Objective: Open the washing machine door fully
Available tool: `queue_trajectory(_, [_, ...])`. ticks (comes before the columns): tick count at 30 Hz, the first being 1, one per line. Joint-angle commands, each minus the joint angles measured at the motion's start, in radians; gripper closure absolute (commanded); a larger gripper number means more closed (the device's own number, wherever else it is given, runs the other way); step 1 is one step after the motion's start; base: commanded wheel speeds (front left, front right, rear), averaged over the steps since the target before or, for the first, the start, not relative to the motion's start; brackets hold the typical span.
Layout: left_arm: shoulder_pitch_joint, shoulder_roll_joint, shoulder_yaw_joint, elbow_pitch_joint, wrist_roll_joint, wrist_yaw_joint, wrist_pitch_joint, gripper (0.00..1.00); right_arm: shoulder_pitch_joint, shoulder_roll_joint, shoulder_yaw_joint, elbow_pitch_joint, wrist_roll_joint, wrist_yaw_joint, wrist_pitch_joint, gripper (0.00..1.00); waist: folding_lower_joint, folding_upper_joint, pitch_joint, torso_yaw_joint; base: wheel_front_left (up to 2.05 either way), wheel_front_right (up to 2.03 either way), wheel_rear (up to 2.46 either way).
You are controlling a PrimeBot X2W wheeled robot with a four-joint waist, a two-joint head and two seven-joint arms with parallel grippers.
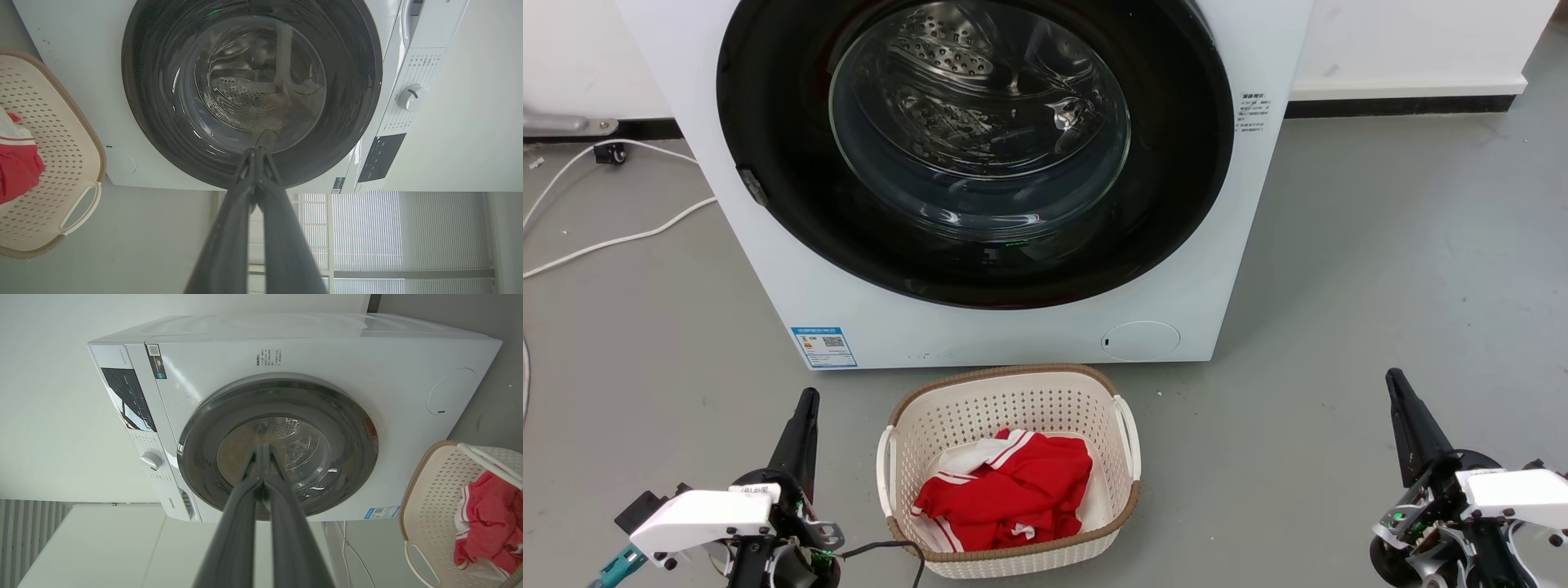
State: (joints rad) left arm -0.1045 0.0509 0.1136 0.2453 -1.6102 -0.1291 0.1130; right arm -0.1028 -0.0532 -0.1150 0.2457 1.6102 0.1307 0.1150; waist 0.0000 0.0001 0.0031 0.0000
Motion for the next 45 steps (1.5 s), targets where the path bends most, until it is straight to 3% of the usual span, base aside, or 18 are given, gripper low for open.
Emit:
queue_trajectory(1, [-0.008,-0.001,0.003,0.000,0.004,-0.003,0.003,1.00,-0.013,0.004,-0.001,0.001,-0.003,0.000,0.002,1.00,0.0000,-0.0001,0.000,0.000,0.00,0.00,0.00])
queue_trajectory(30, [-0.008,-0.001,0.003,0.000,0.004,-0.003,0.002,1.00,-0.013,0.004,-0.001,0.001,-0.003,0.000,0.002,1.00,0.0000,-0.0001,0.000,0.000,0.00,0.00,0.00])
queue_trajectory(31, [0.001,0.000,-0.001,0.003,0.000,0.000,0.000,0.00,0.002,0.000,0.000,0.002,0.000,0.000,0.000,0.00,0.0000,-0.0001,0.000,0.000,0.00,0.00,0.00])
queue_trajectory(45, [-0.003,-0.002,-0.053,-0.012,0.102,0.001,-0.061,0.00,0.037,0.001,0.019,-0.028,-0.092,0.000,-0.061,0.00,0.0000,-0.0001,0.002,0.000,0.00,0.00,0.00])
